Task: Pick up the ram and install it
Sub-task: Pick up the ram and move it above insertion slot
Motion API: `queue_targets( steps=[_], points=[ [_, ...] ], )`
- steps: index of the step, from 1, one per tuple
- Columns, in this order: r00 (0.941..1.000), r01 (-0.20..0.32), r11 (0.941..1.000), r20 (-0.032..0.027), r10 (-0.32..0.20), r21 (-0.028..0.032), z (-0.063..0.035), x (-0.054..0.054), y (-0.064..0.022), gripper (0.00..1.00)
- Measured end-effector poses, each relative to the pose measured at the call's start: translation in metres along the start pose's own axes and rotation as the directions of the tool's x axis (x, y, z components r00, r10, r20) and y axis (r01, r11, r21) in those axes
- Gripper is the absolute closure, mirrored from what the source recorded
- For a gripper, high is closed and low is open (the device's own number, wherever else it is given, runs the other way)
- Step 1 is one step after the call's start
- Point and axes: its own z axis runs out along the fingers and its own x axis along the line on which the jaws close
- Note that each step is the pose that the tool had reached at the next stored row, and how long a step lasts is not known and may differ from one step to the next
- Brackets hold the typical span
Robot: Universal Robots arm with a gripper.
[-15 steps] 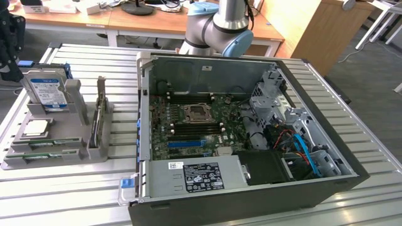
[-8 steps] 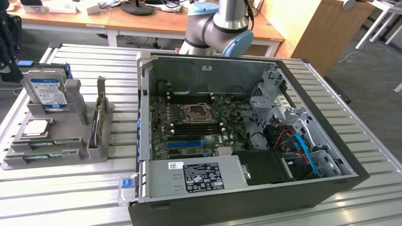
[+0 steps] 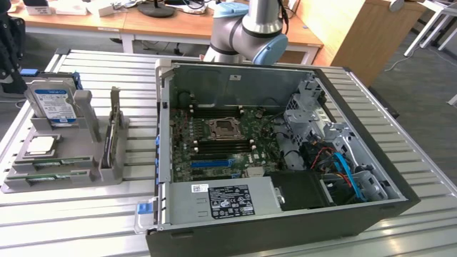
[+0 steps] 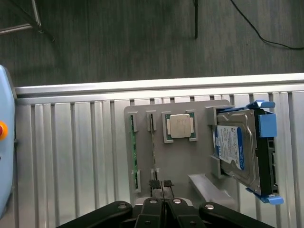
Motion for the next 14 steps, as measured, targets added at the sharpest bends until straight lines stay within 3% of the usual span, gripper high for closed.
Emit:
queue_targets(
  steps=[2,4,12,13,14],
  points=[
    [1.0000,0.002,0.9999,0.0011,-0.002,0.0158,0.0000,0.0001,-0.0001,0.89],
    [1.0000,0.007,0.9997,0.0015,-0.007,0.0251,0.0000,0.0002,-0.0002,0.89],
    [1.0000,0.010,0.9996,0.0017,-0.010,0.0275,0.0001,0.0001,-0.0001,0.89],
    [0.9999,0.010,0.9995,0.0028,-0.010,0.0285,0.0000,0.0002,-0.0001,0.89],
    [0.9999,0.010,0.9995,0.0095,-0.010,0.0293,0.0001,0.0002,0.0000,0.89]
  ],
)
